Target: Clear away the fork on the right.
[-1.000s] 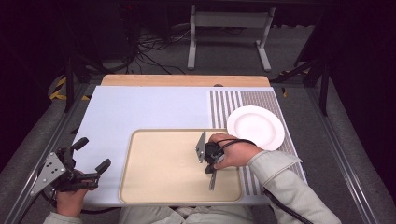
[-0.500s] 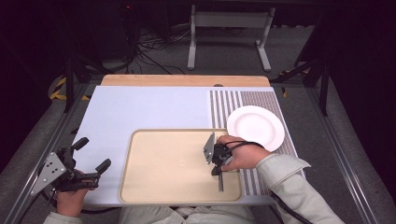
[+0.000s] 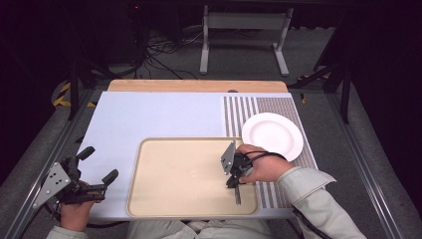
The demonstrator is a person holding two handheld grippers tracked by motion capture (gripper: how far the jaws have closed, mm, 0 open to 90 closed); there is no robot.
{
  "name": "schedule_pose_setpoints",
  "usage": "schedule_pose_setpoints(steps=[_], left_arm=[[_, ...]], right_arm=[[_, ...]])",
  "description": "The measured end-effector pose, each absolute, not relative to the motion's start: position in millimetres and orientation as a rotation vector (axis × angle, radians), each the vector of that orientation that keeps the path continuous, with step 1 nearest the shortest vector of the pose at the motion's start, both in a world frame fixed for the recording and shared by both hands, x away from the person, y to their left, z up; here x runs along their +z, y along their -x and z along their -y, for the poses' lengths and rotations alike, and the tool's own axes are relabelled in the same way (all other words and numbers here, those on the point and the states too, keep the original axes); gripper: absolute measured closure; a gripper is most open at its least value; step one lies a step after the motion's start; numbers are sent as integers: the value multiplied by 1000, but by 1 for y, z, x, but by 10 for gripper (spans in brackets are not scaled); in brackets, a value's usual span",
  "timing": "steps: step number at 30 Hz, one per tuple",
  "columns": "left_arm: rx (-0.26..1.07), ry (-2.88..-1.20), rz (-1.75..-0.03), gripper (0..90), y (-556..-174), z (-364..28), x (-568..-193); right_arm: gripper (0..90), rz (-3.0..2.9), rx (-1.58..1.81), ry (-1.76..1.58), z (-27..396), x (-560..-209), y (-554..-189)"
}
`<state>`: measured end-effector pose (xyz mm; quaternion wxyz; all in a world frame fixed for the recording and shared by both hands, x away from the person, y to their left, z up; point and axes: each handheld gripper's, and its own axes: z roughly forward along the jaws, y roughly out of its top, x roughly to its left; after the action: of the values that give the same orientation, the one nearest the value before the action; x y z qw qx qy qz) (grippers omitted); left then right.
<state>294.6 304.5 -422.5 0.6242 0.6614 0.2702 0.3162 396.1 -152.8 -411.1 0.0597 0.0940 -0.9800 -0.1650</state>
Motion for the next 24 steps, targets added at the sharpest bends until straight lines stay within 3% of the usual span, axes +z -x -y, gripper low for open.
schedule_pose_setpoints(steps=[4, 10, 17, 24], left_arm=[[725, -1519, -617, 0, -295, -304, -422], [723, -1520, -617, 0, -295, -304, -423], [726, -1523, -619, 0, -296, -304, -423], [729, -1523, -624, 0, -296, -303, -423]], right_arm=[[771, 2993, -563, -263, 157, -403, -396], [539, 3076, -760, -159, 170, -379, -394], [408, 3140, -1072, 29, 192, -359, -387], [334, 3153, -1347, 256, 225, -349, -374]])
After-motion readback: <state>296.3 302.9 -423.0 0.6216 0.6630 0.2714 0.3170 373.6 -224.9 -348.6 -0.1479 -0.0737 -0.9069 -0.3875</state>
